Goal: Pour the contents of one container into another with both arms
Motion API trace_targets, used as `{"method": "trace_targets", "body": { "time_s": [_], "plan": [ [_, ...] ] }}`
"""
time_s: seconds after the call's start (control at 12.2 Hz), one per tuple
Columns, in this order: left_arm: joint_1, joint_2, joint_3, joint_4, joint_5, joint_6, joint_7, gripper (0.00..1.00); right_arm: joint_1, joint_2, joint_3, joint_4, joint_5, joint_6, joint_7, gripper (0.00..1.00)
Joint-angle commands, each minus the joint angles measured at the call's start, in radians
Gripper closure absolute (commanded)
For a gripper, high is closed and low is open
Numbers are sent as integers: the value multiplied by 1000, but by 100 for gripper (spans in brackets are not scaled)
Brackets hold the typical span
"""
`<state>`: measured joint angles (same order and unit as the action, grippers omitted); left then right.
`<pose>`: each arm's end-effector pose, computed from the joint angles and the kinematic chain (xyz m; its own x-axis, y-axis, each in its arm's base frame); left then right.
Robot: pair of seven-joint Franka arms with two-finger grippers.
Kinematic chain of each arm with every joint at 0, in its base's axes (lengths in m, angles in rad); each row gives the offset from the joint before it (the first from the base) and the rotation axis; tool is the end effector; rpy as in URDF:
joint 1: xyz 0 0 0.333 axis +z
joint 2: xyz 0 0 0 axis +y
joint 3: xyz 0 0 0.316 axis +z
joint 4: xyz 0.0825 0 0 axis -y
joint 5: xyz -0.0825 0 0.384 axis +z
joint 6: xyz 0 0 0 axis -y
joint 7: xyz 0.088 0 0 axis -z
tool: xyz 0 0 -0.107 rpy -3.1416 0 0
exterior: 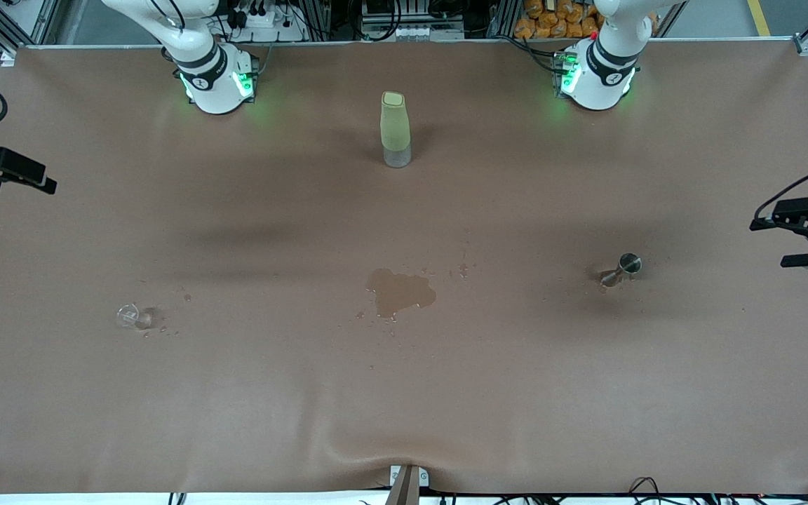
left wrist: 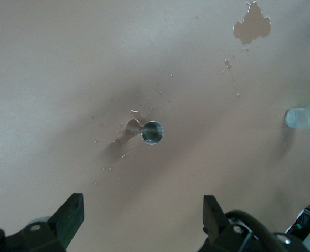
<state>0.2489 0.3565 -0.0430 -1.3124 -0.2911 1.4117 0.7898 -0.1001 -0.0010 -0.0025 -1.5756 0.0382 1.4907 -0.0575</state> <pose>0.6289 0.1010 0.5247 0.8335 -0.5512 0.0393 -0.5214 -0.7608 0.3864 0.5428 -0.0515 0.6162 0.9958 -0.0417 -0.0814 -0.0453 -0.9980 -0.0429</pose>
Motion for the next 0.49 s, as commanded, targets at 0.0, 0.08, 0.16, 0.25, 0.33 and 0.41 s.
{"method": "trace_targets", "body": {
  "time_s": [0.0,0.08,0.16,0.25,0.33,0.41],
  "plan": [
    [-48,-79,5,-37,49,-6,-96,0,51,-42,-22,-17,-50,-24,18,0],
    [-51,-99,-6,-39,49,-10,-128,0,63,-51,-31,-17,-50,-29,18,0],
    [-51,-114,-23,-41,53,-16,-180,0,86,-51,-50,-15,-50,-41,18,0],
    [-51,-126,-44,-41,67,-25,-231,0,97,-51,-60,-12,-50,-35,18,0],
    [-51,-142,-67,-42,101,-28,-279,0,92,-51,-60,-11,-40,-26,18,0],
    [-50,-155,-102,-47,127,-28,-323,0,91,-51,-62,-11,-38,-1,18,0]
  ]
}}
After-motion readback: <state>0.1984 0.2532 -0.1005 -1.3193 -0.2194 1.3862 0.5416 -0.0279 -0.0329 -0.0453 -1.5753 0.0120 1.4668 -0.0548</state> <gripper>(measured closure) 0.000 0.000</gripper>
